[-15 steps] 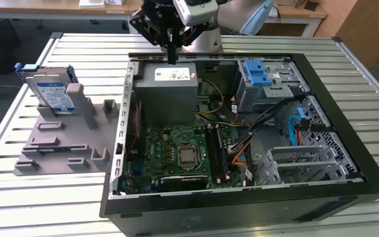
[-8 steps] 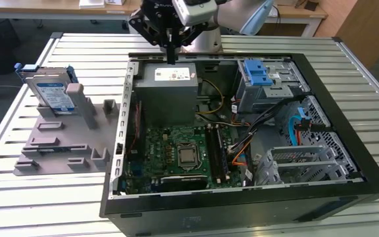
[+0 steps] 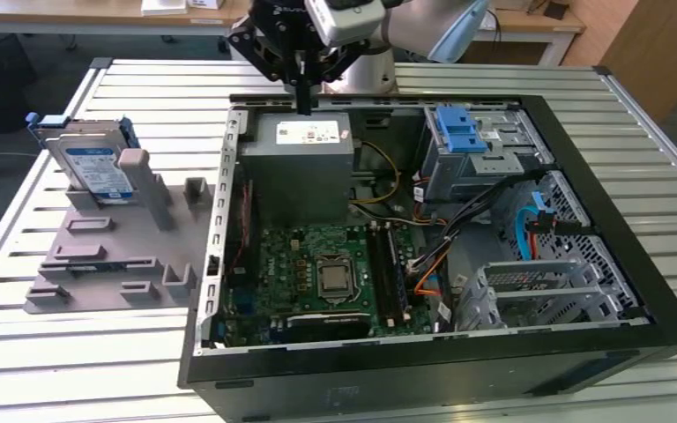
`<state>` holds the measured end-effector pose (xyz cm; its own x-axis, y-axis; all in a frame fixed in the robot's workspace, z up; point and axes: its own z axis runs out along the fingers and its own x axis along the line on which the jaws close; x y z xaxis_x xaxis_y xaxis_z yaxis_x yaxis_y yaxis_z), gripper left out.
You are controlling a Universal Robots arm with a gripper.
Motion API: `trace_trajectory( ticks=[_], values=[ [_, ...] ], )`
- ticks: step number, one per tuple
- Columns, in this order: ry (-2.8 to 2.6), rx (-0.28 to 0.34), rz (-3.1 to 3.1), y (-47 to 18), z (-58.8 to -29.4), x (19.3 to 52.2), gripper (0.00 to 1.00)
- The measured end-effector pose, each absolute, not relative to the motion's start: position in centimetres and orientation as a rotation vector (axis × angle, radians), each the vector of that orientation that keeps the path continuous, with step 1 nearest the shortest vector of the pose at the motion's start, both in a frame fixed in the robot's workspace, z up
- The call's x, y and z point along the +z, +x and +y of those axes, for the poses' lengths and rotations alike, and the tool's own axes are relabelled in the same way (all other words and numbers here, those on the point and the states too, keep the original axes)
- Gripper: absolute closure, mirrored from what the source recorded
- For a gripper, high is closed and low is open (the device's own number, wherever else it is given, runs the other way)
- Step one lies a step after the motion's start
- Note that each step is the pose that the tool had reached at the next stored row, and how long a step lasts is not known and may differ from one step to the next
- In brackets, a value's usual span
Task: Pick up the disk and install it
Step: 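Reach for the disk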
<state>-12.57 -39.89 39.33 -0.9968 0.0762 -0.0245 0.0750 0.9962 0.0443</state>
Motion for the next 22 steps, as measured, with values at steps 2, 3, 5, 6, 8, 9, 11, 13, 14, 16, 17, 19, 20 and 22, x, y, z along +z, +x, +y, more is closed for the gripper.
trace_trajectory(
  ticks=[2,3,5,6,8,9,11,13,14,16,17,19,20,22],
  values=[
    [0.118,0.068,3.112,-12.61,-39.89,39.33,0.89],
    [0.118,0.068,3.112,-12.63,-39.89,39.33,0.89],
    [0.118,0.068,3.112,-12.69,-39.89,39.33,0.89],
    [0.118,0.068,3.112,-12.73,-39.89,39.33,0.89],
    [0.118,0.068,3.112,-12.79,-39.89,39.33,0.89],
    [0.118,0.068,3.112,-12.83,-39.89,39.33,0.89],
    [0.118,0.068,3.112,-12.86,-39.89,39.32,0.89],
    [0.118,0.068,3.112,-12.91,-39.89,39.32,0.89],
    [0.118,0.068,3.112,-12.93,-39.89,39.33,0.89],
    [0.118,0.068,3.113,-12.96,-39.89,39.33,0.89],
    [0.118,0.068,3.112,-12.98,-39.89,39.32,0.89],
    [0.118,0.068,3.113,-13.02,-39.89,39.32,0.89],
    [0.118,0.068,3.112,-13.04,-39.89,39.32,0.89],
    [0.118,0.068,3.112,-13.08,-39.89,39.32,0.89]
  ],
)
